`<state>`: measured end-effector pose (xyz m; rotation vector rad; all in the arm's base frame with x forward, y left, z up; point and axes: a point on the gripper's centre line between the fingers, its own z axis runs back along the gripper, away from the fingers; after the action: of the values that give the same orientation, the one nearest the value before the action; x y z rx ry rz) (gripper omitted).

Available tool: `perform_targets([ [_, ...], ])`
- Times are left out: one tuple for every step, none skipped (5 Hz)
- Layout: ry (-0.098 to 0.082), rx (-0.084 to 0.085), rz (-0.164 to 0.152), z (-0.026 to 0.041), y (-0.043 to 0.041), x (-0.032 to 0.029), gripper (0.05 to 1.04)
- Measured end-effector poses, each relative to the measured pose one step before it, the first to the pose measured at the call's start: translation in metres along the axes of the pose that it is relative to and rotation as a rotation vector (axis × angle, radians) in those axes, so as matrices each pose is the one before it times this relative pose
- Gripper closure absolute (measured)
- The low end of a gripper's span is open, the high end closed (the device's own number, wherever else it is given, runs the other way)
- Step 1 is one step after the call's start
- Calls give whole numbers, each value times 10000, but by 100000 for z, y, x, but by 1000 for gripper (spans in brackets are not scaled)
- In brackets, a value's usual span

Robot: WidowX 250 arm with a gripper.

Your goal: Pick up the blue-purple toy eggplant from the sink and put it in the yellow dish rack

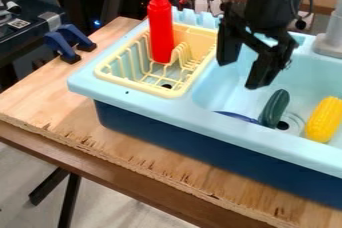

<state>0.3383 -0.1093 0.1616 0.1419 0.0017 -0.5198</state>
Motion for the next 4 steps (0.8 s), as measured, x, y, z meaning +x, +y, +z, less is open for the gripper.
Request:
perform_targets([
  [760, -130, -241, -1470, 340, -419, 81],
  [-80, 1, 216, -362, 1141, 9, 81],
  [496, -97, -166, -1194, -84, 159, 81],
  [146, -480, -376, -610, -195, 23, 81],
])
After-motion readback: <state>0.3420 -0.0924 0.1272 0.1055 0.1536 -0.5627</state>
